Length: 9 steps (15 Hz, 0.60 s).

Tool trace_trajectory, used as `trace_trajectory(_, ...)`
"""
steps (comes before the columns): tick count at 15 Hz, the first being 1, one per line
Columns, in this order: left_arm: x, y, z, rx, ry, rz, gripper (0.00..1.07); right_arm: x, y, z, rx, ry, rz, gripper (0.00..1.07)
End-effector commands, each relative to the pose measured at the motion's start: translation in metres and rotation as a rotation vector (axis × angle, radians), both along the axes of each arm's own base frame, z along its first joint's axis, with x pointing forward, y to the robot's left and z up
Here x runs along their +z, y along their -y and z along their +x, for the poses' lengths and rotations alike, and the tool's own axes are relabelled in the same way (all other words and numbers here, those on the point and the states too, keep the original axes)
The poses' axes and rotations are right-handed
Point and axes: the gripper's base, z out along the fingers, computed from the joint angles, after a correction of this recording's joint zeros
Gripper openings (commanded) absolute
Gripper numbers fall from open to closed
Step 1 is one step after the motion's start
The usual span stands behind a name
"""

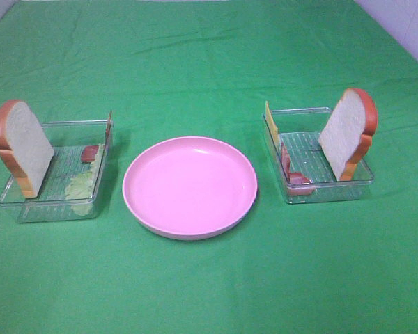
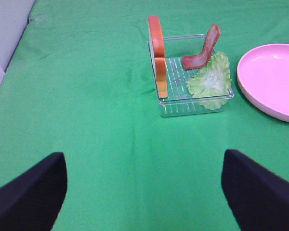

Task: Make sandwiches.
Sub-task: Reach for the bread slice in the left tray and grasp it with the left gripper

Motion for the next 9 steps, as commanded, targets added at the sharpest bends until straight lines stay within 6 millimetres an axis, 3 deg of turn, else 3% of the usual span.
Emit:
trace_trajectory(1, -0.0002, 0.0005, -0.0027, -0.001, 0.028, -0.001, 0.83, 0.0012, 0.0001, -0.0010, -0.004, 0.021, -0.007, 0.69)
trace_trajectory(9, -0.0002, 0.0005, -0.0027, -0.001, 0.028, -0.001, 0.83, 0.0012, 0.0001, -0.0010, -0.004, 0.021, -0.007, 0.69)
